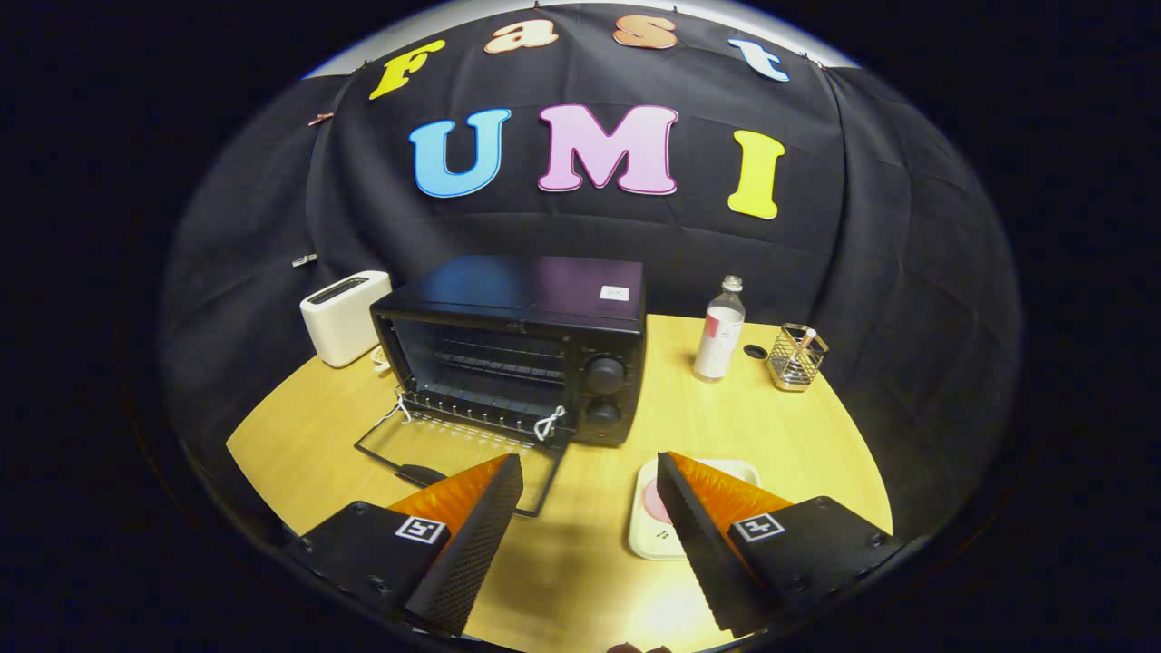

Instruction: Open the toaster oven, put the food inside, and close the toaster oven door.

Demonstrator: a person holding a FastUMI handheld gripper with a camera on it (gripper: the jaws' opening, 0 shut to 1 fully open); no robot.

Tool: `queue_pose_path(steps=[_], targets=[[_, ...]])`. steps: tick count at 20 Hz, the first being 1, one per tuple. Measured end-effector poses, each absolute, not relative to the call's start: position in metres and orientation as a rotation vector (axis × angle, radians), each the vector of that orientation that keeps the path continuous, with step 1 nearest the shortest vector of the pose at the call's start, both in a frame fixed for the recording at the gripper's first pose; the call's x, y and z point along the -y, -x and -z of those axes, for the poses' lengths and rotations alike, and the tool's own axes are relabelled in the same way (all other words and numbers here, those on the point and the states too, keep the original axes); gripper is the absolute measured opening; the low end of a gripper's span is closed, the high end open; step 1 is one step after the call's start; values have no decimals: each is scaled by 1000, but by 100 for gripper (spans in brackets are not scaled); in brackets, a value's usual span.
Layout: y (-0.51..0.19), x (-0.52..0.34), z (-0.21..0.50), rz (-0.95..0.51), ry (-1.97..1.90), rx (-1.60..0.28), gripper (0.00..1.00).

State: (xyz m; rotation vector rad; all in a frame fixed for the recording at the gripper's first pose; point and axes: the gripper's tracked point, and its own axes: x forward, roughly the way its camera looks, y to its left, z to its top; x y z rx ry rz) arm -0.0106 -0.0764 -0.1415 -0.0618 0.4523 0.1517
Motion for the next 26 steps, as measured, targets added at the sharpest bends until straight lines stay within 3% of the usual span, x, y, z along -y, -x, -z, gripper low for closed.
queue_pose_path(steps=[16,26], targets=[[-25,220,245,-93,-144,-708,100],[-31,223,309,-107,-206,-888,98]])
